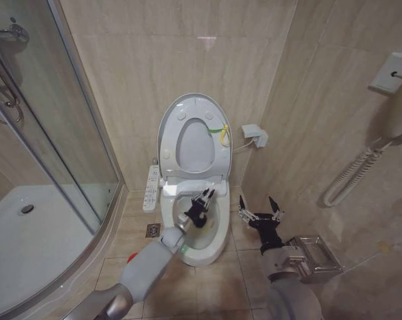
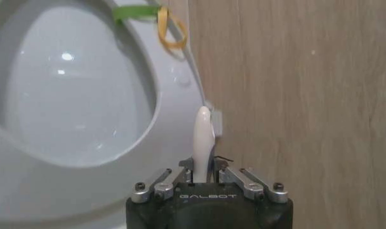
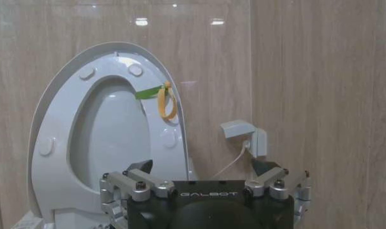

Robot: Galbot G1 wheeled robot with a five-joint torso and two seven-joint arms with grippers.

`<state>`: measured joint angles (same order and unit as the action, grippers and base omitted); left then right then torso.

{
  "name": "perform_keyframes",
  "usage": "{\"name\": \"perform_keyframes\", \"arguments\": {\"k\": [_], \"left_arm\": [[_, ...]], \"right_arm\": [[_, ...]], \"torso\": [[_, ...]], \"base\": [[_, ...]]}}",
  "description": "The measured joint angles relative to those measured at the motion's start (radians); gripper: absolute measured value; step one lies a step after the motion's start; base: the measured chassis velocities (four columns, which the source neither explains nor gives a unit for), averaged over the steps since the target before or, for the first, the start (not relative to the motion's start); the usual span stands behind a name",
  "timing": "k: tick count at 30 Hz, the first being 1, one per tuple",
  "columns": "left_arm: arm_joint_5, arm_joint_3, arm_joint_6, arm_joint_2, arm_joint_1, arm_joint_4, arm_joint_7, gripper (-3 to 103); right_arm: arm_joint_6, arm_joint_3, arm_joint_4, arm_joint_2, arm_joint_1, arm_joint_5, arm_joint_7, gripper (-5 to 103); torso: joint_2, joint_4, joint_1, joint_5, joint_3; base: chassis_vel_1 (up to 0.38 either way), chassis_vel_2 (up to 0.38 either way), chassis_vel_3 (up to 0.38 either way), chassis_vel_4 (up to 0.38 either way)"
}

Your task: Open the toilet lid, clean the toilet bowl with a toilet brush, close the toilet lid, and flush.

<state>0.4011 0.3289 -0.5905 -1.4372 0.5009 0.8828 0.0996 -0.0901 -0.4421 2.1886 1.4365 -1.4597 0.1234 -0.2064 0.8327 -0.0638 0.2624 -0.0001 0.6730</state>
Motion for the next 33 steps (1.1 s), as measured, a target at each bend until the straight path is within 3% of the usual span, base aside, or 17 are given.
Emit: {"name": "perform_keyframes", "arguments": {"k": [6, 24, 29, 33], "left_arm": [[-0.007, 0.023, -0.007, -0.016, 0.027, -0.04, 0.001, 19], [-0.04, -0.002, -0.02, 0.1, 0.142, 0.026, 0.018, 19], [-0.091, -0.013, -0.026, 0.11, 0.159, 0.023, 0.017, 19], [-0.155, -0.028, -0.068, 0.08, 0.146, 0.023, 0.006, 19]], "right_arm": [[0.0, 0.0, 0.0, 0.0, 0.0, 0.0, 0.0, 100], [0.0, 0.0, 0.0, 0.0, 0.0, 0.0, 0.0, 100], [0.0, 0.0, 0.0, 0.0, 0.0, 0.0, 0.0, 100], [0.0, 0.0, 0.0, 0.0, 0.0, 0.0, 0.0, 100]], "torso": [[0.0, 0.0002, 0.0, 0.0, 0.0], [0.0, 0.0001, 0.0, -0.0001, 0.0], [0.0, 0.0004, 0.0, 0.0001, 0.0], [0.0, 0.0003, 0.0, 0.0, 0.0]], "base": [[0.0, 0.0, 0.0, 0.0], [0.0, 0.0, 0.0, 0.0], [0.0, 0.0, 0.0, 0.0], [0.0, 0.0, 0.0, 0.0]]}}
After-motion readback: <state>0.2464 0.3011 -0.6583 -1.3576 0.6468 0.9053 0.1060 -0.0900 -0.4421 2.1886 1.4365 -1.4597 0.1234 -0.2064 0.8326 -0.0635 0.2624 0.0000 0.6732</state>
